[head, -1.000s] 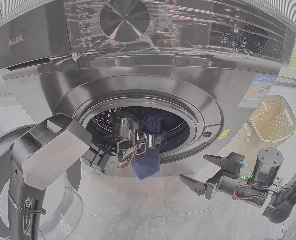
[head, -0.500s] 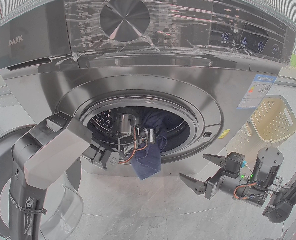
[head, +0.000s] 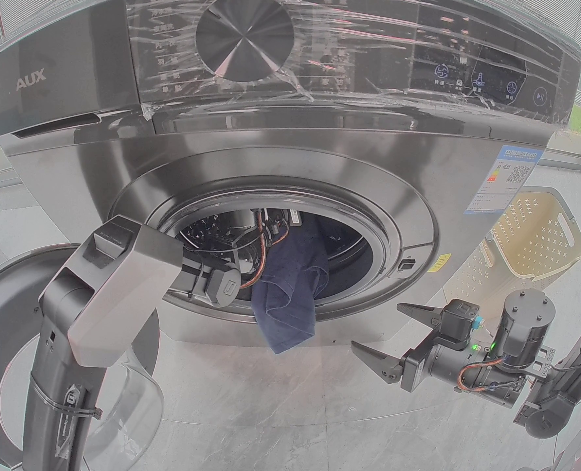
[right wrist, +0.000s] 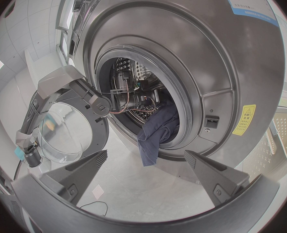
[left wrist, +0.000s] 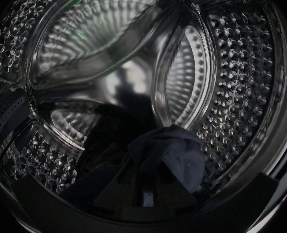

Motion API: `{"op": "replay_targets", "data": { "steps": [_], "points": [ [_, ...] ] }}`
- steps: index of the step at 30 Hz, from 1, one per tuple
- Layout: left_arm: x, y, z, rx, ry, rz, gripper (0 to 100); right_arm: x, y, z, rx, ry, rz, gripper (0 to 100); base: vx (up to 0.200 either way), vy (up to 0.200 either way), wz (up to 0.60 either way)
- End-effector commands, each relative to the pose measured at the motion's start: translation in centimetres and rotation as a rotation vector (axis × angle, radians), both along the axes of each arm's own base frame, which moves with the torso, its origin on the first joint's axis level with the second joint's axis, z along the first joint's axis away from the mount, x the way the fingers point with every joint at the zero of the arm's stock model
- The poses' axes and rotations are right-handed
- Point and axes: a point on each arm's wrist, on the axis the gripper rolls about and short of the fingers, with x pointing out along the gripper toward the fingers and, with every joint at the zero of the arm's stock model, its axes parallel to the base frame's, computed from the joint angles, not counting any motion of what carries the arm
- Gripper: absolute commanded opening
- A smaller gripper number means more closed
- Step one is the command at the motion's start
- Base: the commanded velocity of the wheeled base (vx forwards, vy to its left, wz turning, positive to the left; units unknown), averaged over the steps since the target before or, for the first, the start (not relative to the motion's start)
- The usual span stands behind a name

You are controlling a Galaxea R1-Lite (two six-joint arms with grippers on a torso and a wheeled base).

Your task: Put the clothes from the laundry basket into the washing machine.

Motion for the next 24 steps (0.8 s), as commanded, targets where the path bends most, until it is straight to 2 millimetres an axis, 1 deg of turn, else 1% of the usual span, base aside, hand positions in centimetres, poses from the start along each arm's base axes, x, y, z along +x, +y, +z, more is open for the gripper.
{"op": "replay_targets", "data": {
  "steps": [1,5,6,7,10,11,12,13,14,16,17,18,20,21,22,23,24],
  "points": [
    [1.4,-0.5,-1.2,-0.024,-0.037,0.032,0,0.0,0.0,-0.1,-0.003,0.003,0.0,100,0.0,0.0,0.0],
    [1.0,-0.4,-1.5,-0.011,-0.016,0.028,0,0.0,0.0,-0.1,-0.004,0.005,-0.001,100,0.0,0.0,0.0],
    [0.6,-0.5,-1.1,-0.009,-0.014,0.023,0,0.0,0.0,-0.1,-0.004,0.005,0.0,100,0.0,0.0,0.0],
    [0.1,-0.5,-0.5,-0.008,-0.009,0.018,100,0.0,0.0,-0.1,-0.004,0.005,0.0,100,0.0,0.0,0.0],
    [-2.2,-0.1,1.3,0.022,0.044,-0.012,100,0.0,0.1,-0.2,-0.006,0.007,0.002,100,0.0,0.0,0.0],
    [-2.8,-0.1,1.5,0.034,0.062,-0.022,100,0.0,0.1,-0.2,-0.006,0.007,0.003,100,0.0,0.0,0.0],
    [-2.9,-0.1,1.5,0.038,0.069,-0.023,100,0.0,0.1,-0.2,-0.006,0.007,0.003,100,0.0,0.0,0.0],
    [-4.4,0.0,2.0,0.066,0.113,-0.049,100,0.0,0.1,-0.3,-0.006,0.009,0.005,100,0.0,0.0,0.0],
    [-4.4,0.0,2.0,0.066,0.113,-0.049,100,0.0,0.1,-0.3,-0.006,0.009,0.005,100,0.0,0.0,0.0],
    [-6.6,0.2,1.9,0.105,0.176,-0.11,100,0.0,0.1,-0.3,-0.009,0.01,0.003,100,0.0,0.0,0.0],
    [-6.8,0.1,1.8,0.11,0.184,-0.118,100,0.0,0.1,-0.3,-0.008,0.011,0.003,100,0.0,0.0,0.0],
    [-8.0,0.0,1.3,0.129,0.212,-0.158,100,0.0,0.1,-0.3,-0.008,0.009,0.003,100,0.0,0.0,0.0],
    [-8.8,0.0,0.4,0.152,0.243,-0.18,100,0.0,0.1,-0.3,-0.008,0.009,0.003,100,0.0,0.0,0.0],
    [-9.0,0.0,-0.1,0.162,0.255,-0.184,100,0.0,0.1,-0.3,-0.008,0.009,0.003,100,0.0,0.0,0.0],
    [-9.0,0.0,-0.1,0.162,0.255,-0.184,100,0.0,0.1,-0.3,-0.008,0.009,0.003,100,0.0,0.0,0.0],
    [-9.4,0.2,-1.1,0.195,0.283,-0.19,100,-0.1,0.1,-0.3,-0.007,0.008,0.003,100,0.0,0.0,0.0],
    [-9.5,0.4,-1.7,0.213,0.295,-0.188,100,-0.1,0.1,-0.3,-0.007,0.008,0.003,100,0.0,0.0,0.0]
  ]
}}
